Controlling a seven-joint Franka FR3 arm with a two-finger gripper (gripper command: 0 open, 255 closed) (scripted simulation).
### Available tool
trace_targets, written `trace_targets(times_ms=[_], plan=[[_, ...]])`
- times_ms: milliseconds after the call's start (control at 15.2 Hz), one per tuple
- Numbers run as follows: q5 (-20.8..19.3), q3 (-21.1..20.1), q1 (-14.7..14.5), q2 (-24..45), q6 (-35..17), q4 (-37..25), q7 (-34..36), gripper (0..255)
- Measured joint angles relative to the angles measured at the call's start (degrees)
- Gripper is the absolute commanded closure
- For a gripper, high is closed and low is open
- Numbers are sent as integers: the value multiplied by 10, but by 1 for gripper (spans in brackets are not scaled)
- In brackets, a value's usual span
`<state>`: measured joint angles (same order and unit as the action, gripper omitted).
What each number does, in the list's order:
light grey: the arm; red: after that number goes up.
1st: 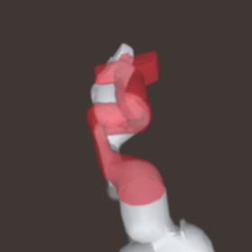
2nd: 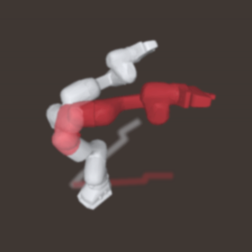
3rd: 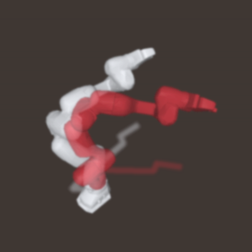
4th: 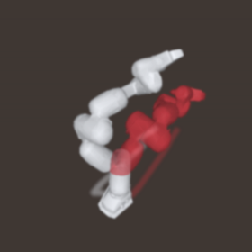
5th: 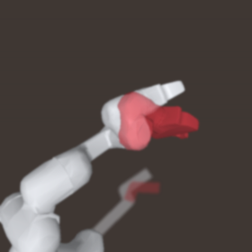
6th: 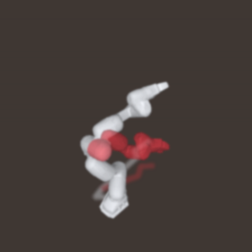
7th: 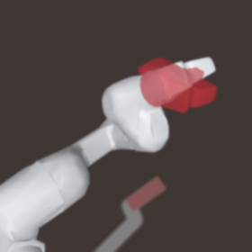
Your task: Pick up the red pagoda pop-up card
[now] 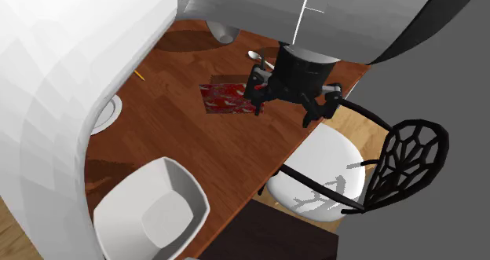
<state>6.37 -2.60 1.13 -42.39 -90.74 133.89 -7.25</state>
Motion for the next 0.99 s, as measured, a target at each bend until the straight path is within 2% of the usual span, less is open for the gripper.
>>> trace_targets(times_ms=[198,462,990], plan=[[3,-9,-2,21,-17,-6,6,0],[4,-27,-5,91,-74,-24,16,0],[-10,-69,-9,262,-157,-122,54,0]])
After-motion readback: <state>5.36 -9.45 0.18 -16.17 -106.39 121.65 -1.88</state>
